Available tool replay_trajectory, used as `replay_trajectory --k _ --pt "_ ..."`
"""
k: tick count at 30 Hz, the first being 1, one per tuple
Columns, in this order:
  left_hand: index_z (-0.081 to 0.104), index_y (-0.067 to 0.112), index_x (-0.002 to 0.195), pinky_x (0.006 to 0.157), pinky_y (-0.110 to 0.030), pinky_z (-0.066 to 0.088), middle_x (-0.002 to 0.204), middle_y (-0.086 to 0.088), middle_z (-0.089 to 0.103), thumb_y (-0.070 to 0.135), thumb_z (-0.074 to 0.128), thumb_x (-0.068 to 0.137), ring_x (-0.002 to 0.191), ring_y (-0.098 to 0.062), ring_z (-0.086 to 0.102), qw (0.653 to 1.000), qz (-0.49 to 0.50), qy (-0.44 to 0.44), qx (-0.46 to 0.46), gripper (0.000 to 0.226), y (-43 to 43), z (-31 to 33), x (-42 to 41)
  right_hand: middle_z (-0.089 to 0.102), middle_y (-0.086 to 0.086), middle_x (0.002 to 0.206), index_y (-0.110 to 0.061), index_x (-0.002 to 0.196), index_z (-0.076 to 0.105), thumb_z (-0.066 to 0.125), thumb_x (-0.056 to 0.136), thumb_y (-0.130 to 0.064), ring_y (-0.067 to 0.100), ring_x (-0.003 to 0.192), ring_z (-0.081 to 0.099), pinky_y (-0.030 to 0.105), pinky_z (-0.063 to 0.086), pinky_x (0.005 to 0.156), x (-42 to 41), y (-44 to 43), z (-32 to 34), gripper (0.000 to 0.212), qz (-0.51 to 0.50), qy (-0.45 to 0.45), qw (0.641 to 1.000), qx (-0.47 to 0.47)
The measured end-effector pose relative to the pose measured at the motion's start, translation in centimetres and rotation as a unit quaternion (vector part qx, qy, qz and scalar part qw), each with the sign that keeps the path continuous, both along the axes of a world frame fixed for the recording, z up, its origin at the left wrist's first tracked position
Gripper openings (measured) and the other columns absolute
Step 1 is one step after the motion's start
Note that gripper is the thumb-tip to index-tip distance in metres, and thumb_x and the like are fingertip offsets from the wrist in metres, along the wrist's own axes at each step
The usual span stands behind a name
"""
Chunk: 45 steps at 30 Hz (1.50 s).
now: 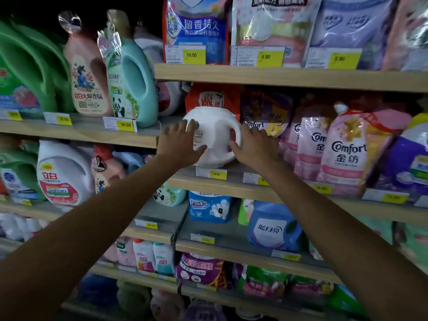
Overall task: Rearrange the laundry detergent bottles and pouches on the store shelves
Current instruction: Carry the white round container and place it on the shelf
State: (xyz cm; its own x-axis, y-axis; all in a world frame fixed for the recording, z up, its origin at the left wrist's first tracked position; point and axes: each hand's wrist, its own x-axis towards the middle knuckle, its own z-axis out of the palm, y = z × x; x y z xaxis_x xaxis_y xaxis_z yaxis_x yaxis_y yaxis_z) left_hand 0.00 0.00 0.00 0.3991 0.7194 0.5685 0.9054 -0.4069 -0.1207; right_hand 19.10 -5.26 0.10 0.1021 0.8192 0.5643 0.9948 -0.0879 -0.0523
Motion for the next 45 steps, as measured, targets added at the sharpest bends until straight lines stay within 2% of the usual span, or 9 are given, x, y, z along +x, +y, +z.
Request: replay_trajectory --k 6,10,12,16,21,27,37,42,45 --pt "0.014 0.005 0.146 0.107 -0.051 0.031 0.149 -0.022 0.027 0.063 0.055 0.081 0.137 -0.040 0.030 0.955 -0.010 -0.223 -0.197 0.096 5.2 -1.0 2.1 0.045 0.017 0.137 -0.010 0.138 0.028 0.059 0.081 -0.056 0.036 0.123 0.050 0.046 0.045 0.094 -0.4 5.7 -1.0 0.080 0.058 0.276 0.959 -0.037" --pt "0.006 0.007 0.149 0.117 -0.045 0.024 0.155 -0.020 0.016 0.060 0.072 0.068 0.143 -0.032 0.022 0.874 -0.064 -0.383 -0.294 0.117 7.5 -1.4 2.0 0.037 0.015 0.142 -0.011 0.139 0.021 0.073 0.066 -0.060 0.033 0.126 0.046 0.046 0.044 0.101 -0.7 8.2 -1.4 0.102 0.084 0.434 0.896 -0.042" --pt "0.018 0.005 0.146 0.110 -0.044 0.036 0.150 -0.018 0.031 0.058 0.074 0.061 0.136 -0.028 0.036 0.823 -0.102 -0.461 -0.317 0.114 8.0 -1.5 1.9 0.032 0.014 0.145 -0.013 0.140 0.018 0.076 0.061 -0.060 0.032 0.128 0.044 0.045 0.043 0.102 -0.7 8.8 -1.6 0.109 0.085 0.444 0.891 -0.043" --pt "0.029 0.020 0.139 0.065 -0.028 0.051 0.135 -0.002 0.051 0.049 0.067 0.080 0.102 -0.014 0.056 0.706 -0.121 -0.585 -0.380 0.076 8.0 -2.5 1.6 0.026 0.011 0.147 -0.022 0.144 0.012 0.079 0.060 -0.054 0.031 0.129 0.042 0.047 0.043 0.102 0.0 9.2 -2.4 0.112 0.100 0.462 0.880 -0.043" --pt "0.033 0.020 0.132 0.071 -0.030 0.052 0.126 -0.001 0.057 0.038 0.070 0.081 0.098 -0.011 0.060 0.685 -0.143 -0.613 -0.367 0.066 7.5 -3.0 1.9 0.027 0.005 0.150 -0.031 0.147 0.002 0.080 0.064 -0.048 0.031 0.132 0.040 0.045 0.055 0.074 0.5 8.5 -2.7 0.115 0.108 0.508 0.852 -0.061" --pt "0.019 0.014 0.145 0.105 -0.048 0.044 0.143 -0.010 0.040 0.044 0.078 0.059 0.129 -0.024 0.045 0.704 -0.142 -0.622 -0.312 0.109 5.0 -2.9 2.5 0.028 0.012 0.148 -0.019 0.148 0.010 0.083 0.066 -0.032 0.025 0.136 0.033 0.044 0.034 0.112 1.4 7.5 -2.9 0.110 0.180 0.506 0.844 0.007" --pt "0.031 0.015 0.138 0.109 -0.049 0.038 0.142 -0.014 0.039 0.063 0.068 0.049 0.132 -0.028 0.041 0.723 -0.186 -0.627 -0.222 0.108 0.7 -1.9 -0.2 0.034 0.012 0.144 -0.016 0.144 0.017 0.084 0.067 -0.026 0.024 0.134 0.036 0.045 0.035 0.111 -1.3 3.7 -2.1 0.102 0.256 0.469 0.843 0.068" --pt "0.027 0.013 0.141 0.110 -0.040 0.037 0.142 -0.007 0.040 0.070 0.058 0.058 0.132 -0.021 0.041 0.707 -0.181 -0.650 -0.212 0.106 -2.8 -2.5 -4.5 0.038 0.004 0.138 -0.020 0.143 0.019 0.083 0.069 -0.020 0.001 0.120 0.044 0.013 0.040 0.094 -5.4 0.1 -2.6 0.098 0.275 0.478 0.831 0.070" --pt "0.026 0.012 0.140 0.096 -0.027 0.042 0.134 -0.003 0.046 0.058 0.061 0.075 0.120 -0.015 0.048 0.686 -0.160 -0.675 -0.220 0.087 -5.4 -3.4 -8.0 0.038 0.008 0.142 -0.021 0.143 0.020 0.083 0.068 -0.022 0.013 0.128 0.041 0.029 0.038 0.105 -8.9 -2.3 -3.1 0.098 0.274 0.478 0.833 0.046"
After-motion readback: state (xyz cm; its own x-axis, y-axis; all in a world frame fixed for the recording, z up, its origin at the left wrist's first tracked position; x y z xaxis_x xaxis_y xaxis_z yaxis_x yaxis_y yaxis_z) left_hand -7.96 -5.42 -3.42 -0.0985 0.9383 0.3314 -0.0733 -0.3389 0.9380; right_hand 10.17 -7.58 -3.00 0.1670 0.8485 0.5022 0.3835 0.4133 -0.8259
